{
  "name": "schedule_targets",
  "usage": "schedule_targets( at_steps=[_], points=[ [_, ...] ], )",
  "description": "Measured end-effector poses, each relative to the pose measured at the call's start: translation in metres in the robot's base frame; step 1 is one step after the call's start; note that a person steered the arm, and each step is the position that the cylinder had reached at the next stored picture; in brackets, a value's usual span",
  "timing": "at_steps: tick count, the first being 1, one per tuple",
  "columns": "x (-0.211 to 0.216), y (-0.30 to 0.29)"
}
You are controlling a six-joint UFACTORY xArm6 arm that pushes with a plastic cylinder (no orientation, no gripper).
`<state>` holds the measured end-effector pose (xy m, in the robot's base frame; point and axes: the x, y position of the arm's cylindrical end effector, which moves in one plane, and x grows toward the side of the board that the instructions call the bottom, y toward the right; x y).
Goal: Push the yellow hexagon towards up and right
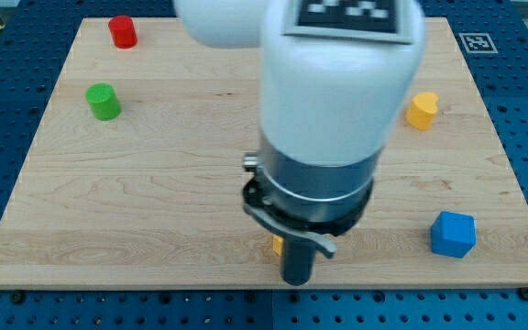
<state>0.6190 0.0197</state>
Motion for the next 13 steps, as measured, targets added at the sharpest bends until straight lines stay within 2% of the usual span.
schedule_targets(
  at_steps=[3,6,8,9,11,13],
  points=[
    [-0.004,-0.002],
    [-0.043,-0.021],
    [-0.050,-0.017],
    [-0.052,-0.012],
    [-0.081,0.022],
    [-0.082,0.057]
  ],
)
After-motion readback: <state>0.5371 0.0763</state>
